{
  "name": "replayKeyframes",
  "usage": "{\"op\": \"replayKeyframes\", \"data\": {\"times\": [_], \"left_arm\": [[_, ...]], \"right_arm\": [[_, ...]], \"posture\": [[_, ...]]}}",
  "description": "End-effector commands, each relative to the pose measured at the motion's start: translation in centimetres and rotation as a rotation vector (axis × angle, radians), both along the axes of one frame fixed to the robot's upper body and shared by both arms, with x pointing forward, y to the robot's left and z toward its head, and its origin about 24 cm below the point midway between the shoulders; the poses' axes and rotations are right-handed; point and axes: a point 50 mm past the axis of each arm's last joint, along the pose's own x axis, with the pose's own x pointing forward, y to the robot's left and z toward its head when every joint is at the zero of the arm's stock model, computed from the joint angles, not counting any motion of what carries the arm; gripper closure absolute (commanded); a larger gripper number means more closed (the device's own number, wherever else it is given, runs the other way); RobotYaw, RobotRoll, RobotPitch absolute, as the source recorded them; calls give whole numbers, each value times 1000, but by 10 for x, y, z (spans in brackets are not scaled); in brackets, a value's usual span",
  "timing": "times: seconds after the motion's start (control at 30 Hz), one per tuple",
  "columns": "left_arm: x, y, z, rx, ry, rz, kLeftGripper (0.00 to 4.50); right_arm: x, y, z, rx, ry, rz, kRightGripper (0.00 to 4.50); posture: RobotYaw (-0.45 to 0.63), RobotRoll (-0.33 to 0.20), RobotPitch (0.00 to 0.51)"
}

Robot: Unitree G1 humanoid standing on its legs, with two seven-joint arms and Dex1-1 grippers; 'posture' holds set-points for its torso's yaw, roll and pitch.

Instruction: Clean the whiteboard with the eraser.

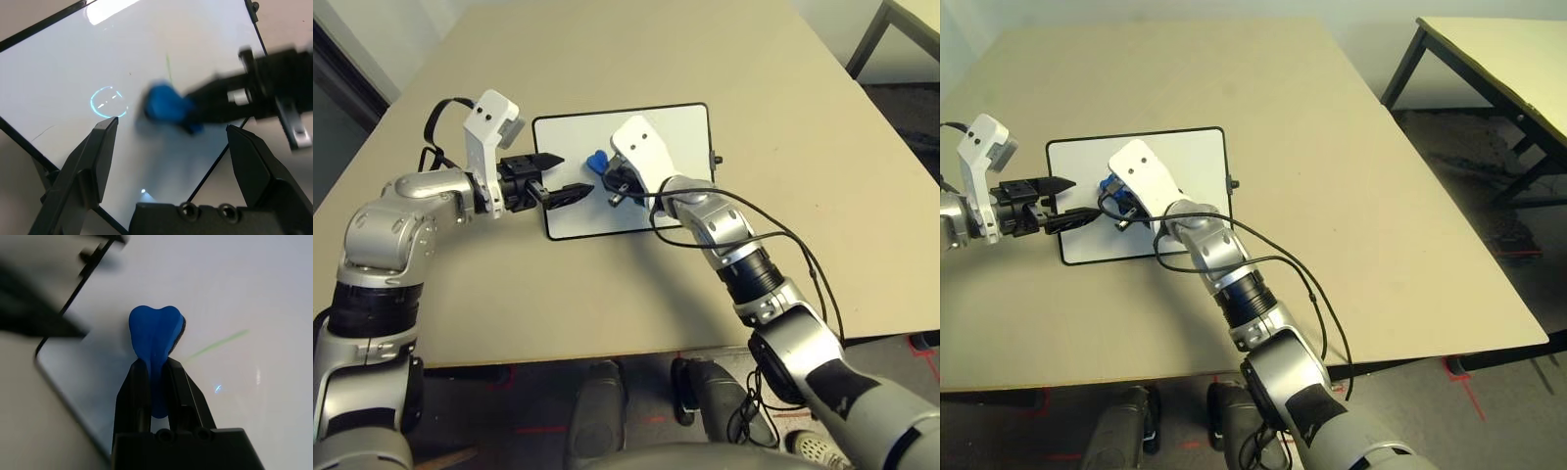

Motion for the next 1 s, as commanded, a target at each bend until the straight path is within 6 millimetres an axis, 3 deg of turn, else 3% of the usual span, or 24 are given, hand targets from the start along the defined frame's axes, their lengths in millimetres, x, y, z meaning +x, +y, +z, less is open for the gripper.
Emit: {"op": "replayKeyframes", "data": {"times": [0.03, 0.27, 0.43, 0.53, 0.77, 0.9, 1.0], "left_arm": [[-1, -1, -2, 8, 11, -1, 0], [0, 0, -2, 8, 6, 1, 0], [0, -1, -2, 4, 5, 1, 0], [-1, -1, -3, 3, 9, 1, 0], [0, -1, -4, 3, 14, 0, 0], [-1, -1, -4, 3, 17, -1, 0], [-1, -2, -4, 4, 18, -4, 0]], "right_arm": [[11, -8, -3, -13, 16, -69, 4189], [43, -16, 39, 115, -93, -188, 4197], [38, -9, 30, 101, -74, -154, 4197], [23, 0, 14, 53, -19, -77, 4197], [6, 2, -3, -20, 35, -20, 4197], [16, -4, 7, 5, 3, -69, 4197], [30, -8, 29, 74, -61, -133, 4197]], "posture": [[146, 0, 173], [147, 0, 165], [146, 0, 168], [146, 0, 168], [145, 0, 179], [146, 0, 180], [146, 0, 178]]}}
